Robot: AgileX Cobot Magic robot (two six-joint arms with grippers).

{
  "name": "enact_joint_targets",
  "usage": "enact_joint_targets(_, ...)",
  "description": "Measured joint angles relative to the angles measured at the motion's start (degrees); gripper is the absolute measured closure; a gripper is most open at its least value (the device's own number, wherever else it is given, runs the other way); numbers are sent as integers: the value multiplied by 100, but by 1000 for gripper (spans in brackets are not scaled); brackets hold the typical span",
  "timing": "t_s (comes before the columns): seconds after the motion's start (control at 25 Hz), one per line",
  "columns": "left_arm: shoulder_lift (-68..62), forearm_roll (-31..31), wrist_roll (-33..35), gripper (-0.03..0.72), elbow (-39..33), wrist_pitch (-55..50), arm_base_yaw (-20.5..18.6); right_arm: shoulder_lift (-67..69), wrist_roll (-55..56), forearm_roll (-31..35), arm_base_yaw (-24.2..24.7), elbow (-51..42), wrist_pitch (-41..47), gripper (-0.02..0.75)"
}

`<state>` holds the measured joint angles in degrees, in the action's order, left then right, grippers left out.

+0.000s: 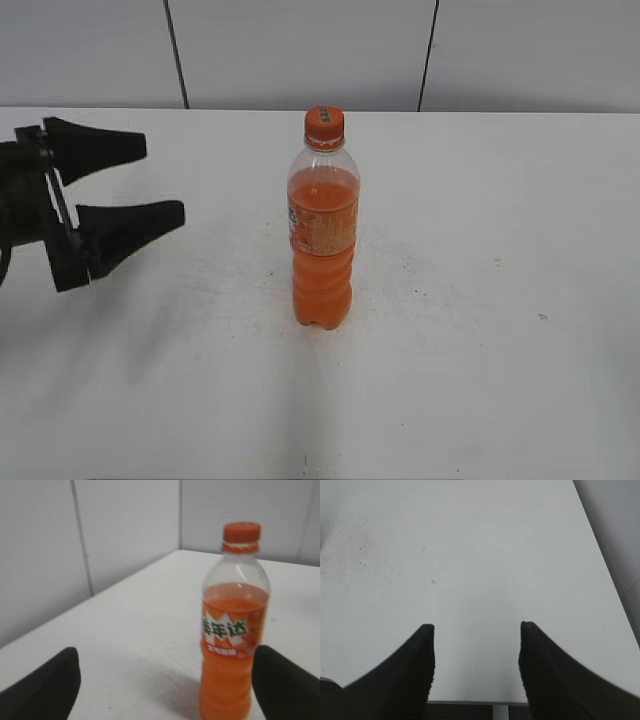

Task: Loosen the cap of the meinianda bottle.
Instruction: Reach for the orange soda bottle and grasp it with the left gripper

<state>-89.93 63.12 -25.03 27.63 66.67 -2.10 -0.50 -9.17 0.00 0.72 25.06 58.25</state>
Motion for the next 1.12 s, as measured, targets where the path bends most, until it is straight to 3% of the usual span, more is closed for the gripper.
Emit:
enact_joint_targets(0.2, -967, 1455, -565, 67, 698, 194, -115, 0, 0, 44, 0, 0, 0, 328)
enact_joint_targets(0.4, -1756, 1960, -696, 78, 1345, 218, 17, 0, 0, 44, 0, 0, 0, 328)
enact_joint_targets(0.72, -2598, 1950, -704, 95, 2010, 218, 927, 0, 0, 44, 0, 0, 0, 328)
enact_joint_targets(1.12, -3219, 1465, -699, 95, 2730, 232, 1701, 0, 0, 0, 0, 0, 0, 328)
